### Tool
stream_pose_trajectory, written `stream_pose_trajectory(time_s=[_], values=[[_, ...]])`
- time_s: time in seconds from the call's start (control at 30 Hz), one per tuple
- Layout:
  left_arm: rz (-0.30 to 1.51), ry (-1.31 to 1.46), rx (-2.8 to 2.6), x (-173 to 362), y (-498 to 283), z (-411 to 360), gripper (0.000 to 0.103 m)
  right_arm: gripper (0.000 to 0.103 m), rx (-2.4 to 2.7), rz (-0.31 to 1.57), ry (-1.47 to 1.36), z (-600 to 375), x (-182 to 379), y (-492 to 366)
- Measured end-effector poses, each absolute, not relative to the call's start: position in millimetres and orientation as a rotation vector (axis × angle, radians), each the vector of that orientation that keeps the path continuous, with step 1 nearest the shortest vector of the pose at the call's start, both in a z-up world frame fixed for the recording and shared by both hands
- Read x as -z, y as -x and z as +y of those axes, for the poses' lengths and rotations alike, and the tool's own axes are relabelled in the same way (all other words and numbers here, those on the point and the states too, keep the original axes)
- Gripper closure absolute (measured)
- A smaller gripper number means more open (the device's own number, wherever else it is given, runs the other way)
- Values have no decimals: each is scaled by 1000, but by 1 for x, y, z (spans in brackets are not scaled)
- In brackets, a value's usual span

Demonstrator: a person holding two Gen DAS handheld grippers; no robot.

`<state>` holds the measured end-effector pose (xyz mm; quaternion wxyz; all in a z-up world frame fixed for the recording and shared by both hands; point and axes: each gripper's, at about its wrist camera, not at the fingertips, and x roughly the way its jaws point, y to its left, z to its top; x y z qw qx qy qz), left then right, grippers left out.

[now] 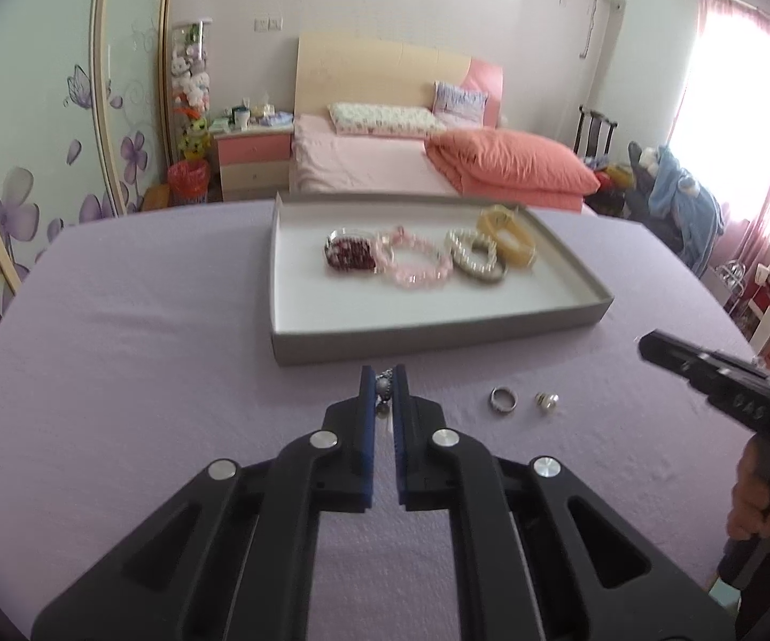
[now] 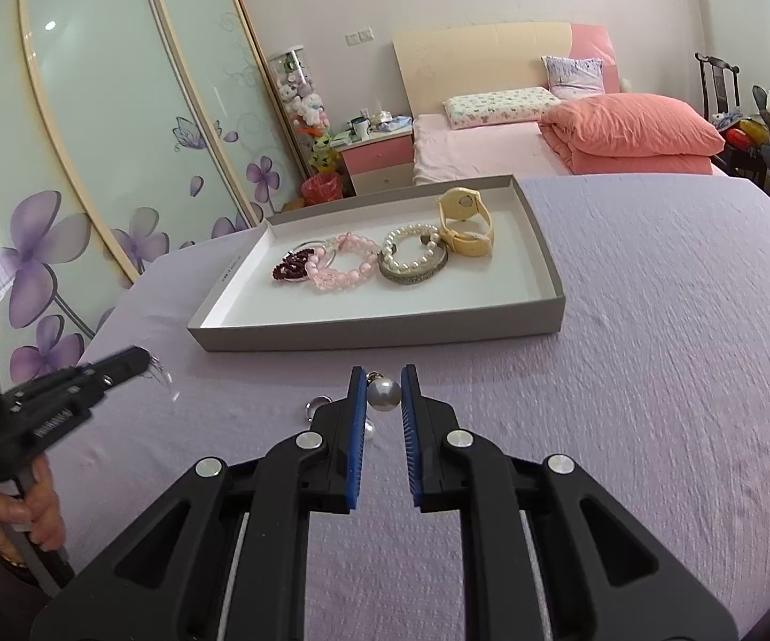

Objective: Organize jewelry
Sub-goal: 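Grasp a pearl stud earring with the right tool while the left tool grasps the silver dangle earrings, then carry both earrings over the tray and open both tools to drop them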

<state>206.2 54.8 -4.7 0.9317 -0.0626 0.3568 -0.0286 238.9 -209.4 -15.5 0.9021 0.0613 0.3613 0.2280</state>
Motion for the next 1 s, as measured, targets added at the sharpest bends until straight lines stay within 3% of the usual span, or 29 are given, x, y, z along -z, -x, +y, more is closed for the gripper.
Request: stream_pose_trajectory(time_s=[0.3, 1.0], values=[[670, 145, 60, -21, -191, 60, 97, 89, -477, 732, -114, -206, 11, -235], [678, 144, 70, -18, -199, 57, 97, 89, -449, 696, -91, -209, -3, -249]])
